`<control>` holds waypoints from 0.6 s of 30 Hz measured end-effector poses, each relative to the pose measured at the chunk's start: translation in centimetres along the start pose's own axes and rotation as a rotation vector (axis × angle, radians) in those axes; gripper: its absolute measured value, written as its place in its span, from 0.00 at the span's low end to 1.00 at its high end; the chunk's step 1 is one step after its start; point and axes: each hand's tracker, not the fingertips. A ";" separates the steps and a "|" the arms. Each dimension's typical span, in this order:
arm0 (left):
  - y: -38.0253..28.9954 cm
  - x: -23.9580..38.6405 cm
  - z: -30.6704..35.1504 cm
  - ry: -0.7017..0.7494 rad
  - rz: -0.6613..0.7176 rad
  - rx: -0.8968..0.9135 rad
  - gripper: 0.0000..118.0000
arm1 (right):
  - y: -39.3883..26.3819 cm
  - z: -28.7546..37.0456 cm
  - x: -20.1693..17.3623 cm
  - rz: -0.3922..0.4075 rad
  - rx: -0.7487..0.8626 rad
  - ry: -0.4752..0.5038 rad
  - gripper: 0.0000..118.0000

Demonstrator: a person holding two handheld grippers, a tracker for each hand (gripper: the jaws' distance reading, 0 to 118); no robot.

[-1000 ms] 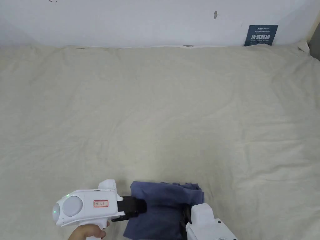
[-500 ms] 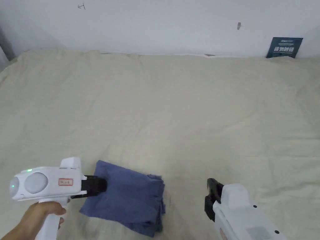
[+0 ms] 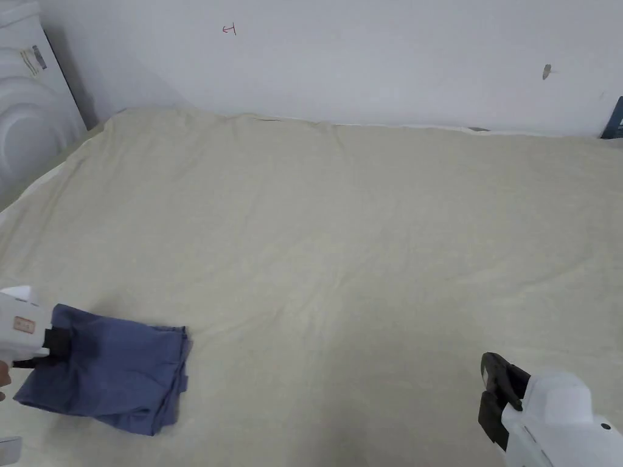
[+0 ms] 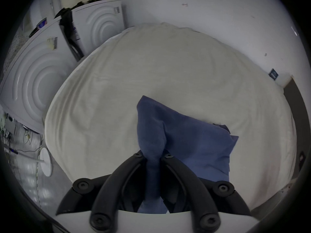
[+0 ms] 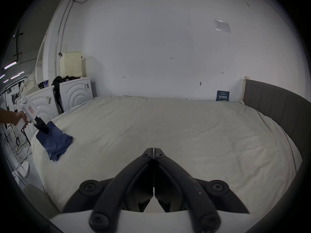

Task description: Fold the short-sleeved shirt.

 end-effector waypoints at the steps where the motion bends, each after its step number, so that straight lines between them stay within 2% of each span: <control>1: 0.0 -0.5 -0.3 -0.003 0.011 -0.006 0.13 | 0.1 -0.2 -0.1 0.006 -0.004 -0.003 0.02; 3: -0.3 -0.5 -0.8 0.002 0.053 -0.030 0.14 | 0.1 -0.2 0.0 0.007 -0.002 -0.003 0.02; 4: -0.3 -0.2 -1.0 -0.006 0.057 -0.036 0.20 | 0.3 -0.1 0.0 0.008 -0.002 -0.004 0.02; 5: -0.2 -0.1 -1.1 0.006 0.061 -0.040 0.35 | 0.4 -0.1 0.0 0.009 -0.001 -0.006 0.02; 6: -0.3 0.2 -1.1 0.019 0.071 -0.035 0.70 | 0.5 0.1 0.2 0.009 0.000 -0.007 0.02; 7: -0.4 0.8 -0.9 0.037 0.078 -0.033 0.91 | 0.6 0.3 0.4 0.007 0.002 -0.006 0.02; 8: -0.4 1.3 -0.5 0.041 0.073 -0.029 1.00 | 0.8 0.6 0.5 0.006 0.005 -0.007 0.02; 9: -0.4 1.7 0.0 0.044 0.065 0.008 1.00 | 1.0 0.9 0.6 0.006 0.010 -0.009 0.02; 12: 0.1 4.0 2.1 0.051 0.037 0.082 0.89 | 1.8 2.2 1.3 -0.003 0.031 -0.020 0.02; 18: 0.7 9.6 9.0 0.009 0.012 0.310 0.88 | 4.8 6.0 3.0 -0.021 0.093 -0.079 0.02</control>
